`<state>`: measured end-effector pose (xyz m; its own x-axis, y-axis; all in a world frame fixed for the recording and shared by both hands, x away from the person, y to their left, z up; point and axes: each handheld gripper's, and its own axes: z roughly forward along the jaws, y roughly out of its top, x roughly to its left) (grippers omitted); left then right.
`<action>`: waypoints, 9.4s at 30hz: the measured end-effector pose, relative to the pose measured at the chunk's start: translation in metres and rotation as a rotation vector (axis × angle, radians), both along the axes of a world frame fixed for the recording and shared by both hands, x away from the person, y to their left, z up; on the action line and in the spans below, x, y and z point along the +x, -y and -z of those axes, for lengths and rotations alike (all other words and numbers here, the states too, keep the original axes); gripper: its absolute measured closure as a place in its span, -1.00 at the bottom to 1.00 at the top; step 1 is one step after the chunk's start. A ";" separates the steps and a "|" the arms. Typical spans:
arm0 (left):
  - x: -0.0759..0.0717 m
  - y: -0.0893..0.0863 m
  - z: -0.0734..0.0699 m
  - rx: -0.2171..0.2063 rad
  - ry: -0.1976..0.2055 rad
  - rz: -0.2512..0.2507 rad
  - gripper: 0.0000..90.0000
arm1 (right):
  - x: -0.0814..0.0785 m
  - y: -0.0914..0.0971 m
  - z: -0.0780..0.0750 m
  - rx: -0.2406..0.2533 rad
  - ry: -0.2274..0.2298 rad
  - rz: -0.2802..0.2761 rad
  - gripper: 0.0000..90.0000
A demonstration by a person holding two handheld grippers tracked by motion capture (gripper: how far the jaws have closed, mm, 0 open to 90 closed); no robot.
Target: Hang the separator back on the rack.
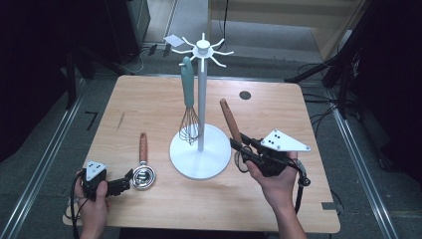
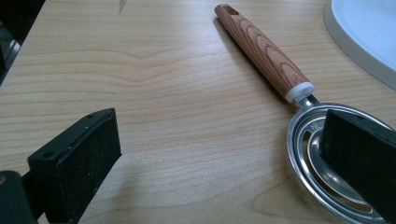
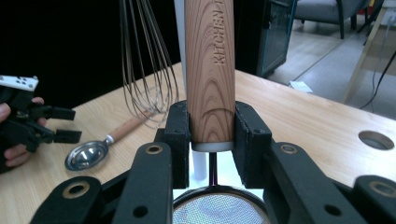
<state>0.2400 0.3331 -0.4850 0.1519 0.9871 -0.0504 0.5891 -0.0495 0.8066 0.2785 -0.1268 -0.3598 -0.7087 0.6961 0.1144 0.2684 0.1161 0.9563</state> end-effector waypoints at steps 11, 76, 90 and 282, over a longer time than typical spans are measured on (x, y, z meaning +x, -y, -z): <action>0.000 0.000 0.000 -0.003 0.006 0.000 -1.00 | -0.002 -0.008 -0.008 0.014 0.031 0.004 0.59; -0.002 0.000 0.000 -0.005 0.019 0.005 -1.00 | -0.009 -0.010 -0.061 0.153 0.168 0.037 0.59; -0.001 0.000 0.000 -0.004 0.020 0.006 -1.00 | -0.009 -0.014 -0.066 0.166 0.187 0.038 0.59; 0.004 0.000 -0.002 -0.027 -0.041 0.076 1.00 | -0.020 0.051 0.110 -0.021 -0.107 0.200 -0.13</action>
<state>0.2437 0.3334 -0.4833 0.2235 0.9710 -0.0847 0.6168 -0.0737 0.7837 0.2585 -0.1775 -0.4701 -0.5411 0.8244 0.1658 0.3881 0.0700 0.9190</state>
